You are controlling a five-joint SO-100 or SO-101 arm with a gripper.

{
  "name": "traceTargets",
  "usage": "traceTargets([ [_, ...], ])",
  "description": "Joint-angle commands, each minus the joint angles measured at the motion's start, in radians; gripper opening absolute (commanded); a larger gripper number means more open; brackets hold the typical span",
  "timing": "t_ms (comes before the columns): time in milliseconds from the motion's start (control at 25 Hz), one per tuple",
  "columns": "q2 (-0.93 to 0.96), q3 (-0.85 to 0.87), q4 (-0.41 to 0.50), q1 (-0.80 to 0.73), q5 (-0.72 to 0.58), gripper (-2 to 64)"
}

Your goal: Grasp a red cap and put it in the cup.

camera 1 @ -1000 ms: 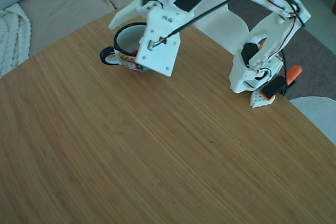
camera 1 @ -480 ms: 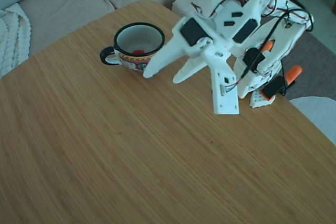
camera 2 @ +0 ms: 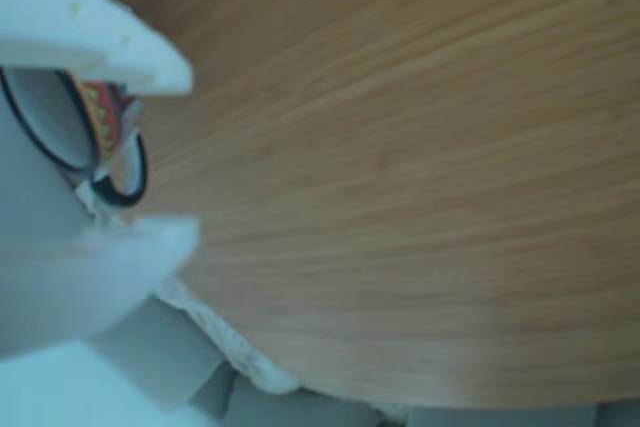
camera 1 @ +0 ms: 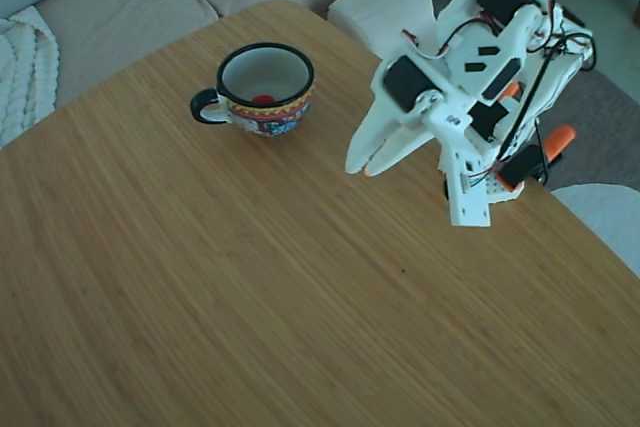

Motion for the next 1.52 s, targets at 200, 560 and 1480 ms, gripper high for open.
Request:
traceTargets([
  [200,0.149,0.187,-0.015,-0.011,-0.049,-0.4],
  [560,0.265,0.319,-0.046,-0.054,-0.061,-0.3],
  [1480,0.364,0.531,-0.229,-0.032,-0.057,-0.3],
])
